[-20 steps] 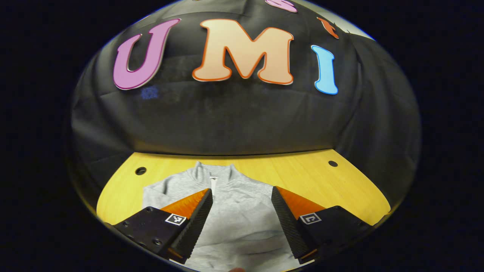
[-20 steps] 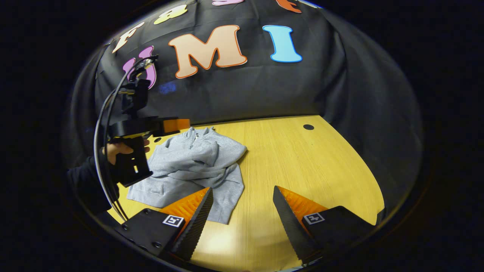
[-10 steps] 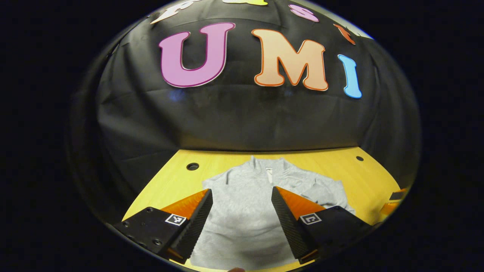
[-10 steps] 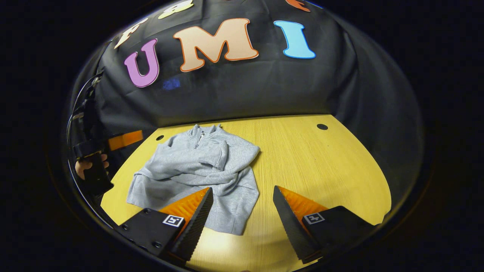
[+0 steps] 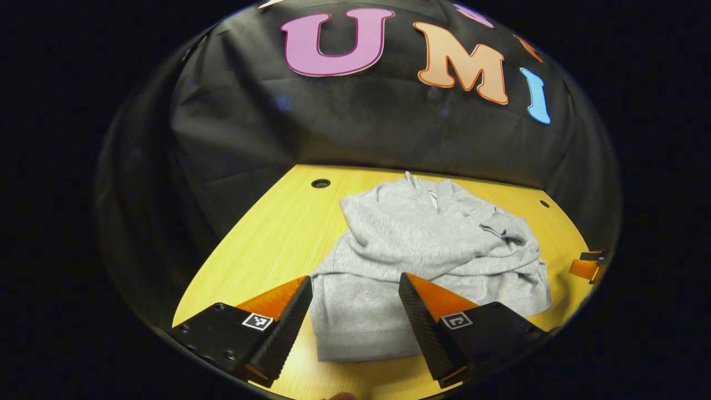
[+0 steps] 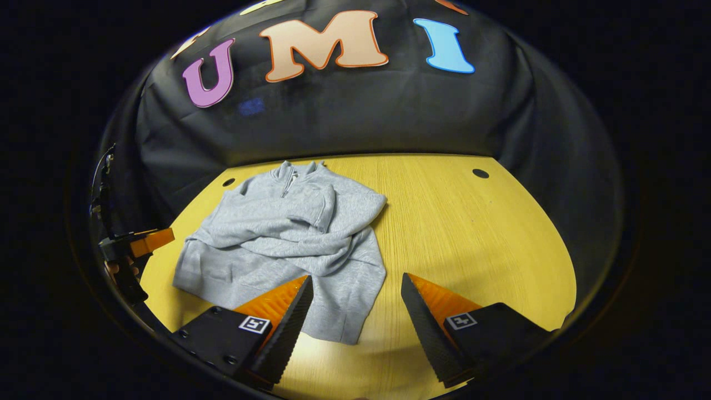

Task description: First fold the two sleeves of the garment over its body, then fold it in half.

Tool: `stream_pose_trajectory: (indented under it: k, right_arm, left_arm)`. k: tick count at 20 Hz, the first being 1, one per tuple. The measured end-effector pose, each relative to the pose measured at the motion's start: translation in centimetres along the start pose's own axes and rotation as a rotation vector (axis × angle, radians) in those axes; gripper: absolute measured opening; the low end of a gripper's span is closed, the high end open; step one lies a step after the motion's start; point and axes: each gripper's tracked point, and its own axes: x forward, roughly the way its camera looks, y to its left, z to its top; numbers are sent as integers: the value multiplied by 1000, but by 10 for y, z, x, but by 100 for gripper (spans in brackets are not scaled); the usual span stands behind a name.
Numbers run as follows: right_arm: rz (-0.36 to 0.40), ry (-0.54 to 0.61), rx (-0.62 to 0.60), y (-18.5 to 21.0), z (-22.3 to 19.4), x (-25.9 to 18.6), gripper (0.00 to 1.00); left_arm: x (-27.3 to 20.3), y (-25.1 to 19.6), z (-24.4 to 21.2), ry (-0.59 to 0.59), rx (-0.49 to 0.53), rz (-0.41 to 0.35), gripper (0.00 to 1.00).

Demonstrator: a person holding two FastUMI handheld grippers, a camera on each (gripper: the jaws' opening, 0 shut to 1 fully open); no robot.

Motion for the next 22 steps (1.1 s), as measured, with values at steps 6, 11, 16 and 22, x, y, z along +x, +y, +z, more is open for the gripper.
stream_pose_trajectory:
  k: [6, 11, 16, 22]
  right_arm:
    - [-1, 77, -25, 14, -34, 12, 99]
    - [-18, 120, -24, 12, -51, 16, 99]
    - [-3, 186, -31, 16, -71, 28, 99]
    - [0, 232, -69, 21, -82, 34, 95]
  left_arm:
    - [2, 15, -58, 118, 5, 6, 93]
    - [6, 13, -90, 188, -14, -5, 94]
    - [7, 14, -94, 190, -16, -5, 97]
    - [7, 13, -94, 203, 0, -17, 91]
